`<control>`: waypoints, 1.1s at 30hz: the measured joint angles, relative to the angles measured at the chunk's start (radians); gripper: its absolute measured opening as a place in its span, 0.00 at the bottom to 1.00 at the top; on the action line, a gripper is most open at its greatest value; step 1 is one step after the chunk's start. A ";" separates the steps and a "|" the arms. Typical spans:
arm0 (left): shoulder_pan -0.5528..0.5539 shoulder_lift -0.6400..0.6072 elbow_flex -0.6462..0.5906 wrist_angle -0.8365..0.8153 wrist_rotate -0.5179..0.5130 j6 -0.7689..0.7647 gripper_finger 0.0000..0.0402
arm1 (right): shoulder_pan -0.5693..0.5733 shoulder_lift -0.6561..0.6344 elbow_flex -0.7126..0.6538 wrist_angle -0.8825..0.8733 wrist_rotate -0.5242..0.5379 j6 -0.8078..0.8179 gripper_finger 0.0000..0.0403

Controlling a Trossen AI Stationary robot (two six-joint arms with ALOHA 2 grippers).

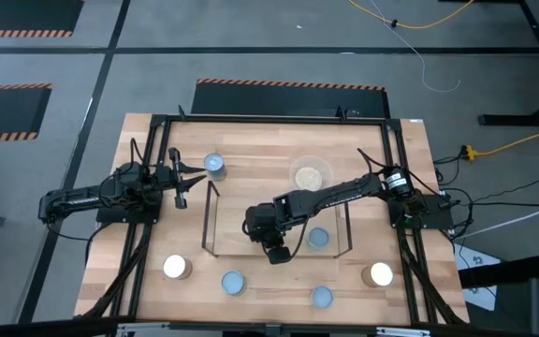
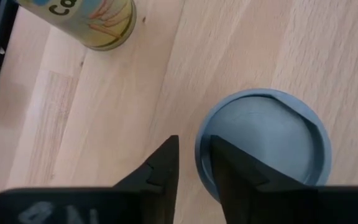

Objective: Pick and place cans onto a shelf
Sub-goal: Put the canned tuna on the shelf, then put the canned mushroom on the shelf

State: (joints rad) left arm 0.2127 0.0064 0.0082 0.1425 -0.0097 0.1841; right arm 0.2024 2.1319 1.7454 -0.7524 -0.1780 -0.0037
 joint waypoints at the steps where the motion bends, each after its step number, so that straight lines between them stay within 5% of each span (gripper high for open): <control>1: 0.000 0.000 0.000 0.000 0.000 0.000 0.19 | 0.000 0.000 0.000 0.001 0.000 0.000 0.24; 15: 0.000 0.000 0.000 0.000 0.000 -0.005 0.19 | -0.001 -0.011 0.095 -0.105 -0.014 -0.032 0.24; 24: 0.000 0.000 0.053 -0.007 0.004 -0.201 0.19 | 0.008 -0.094 0.124 -0.219 0.001 -0.060 0.24; 33: 0.000 0.000 0.262 -0.292 0.030 -0.307 0.19 | 0.056 -0.238 0.026 -0.217 0.111 -0.074 0.24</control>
State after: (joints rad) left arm 0.2123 0.0067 0.2700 -0.1499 0.0201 -0.1229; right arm 0.2587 1.8942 1.7715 -0.9697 -0.0670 -0.0780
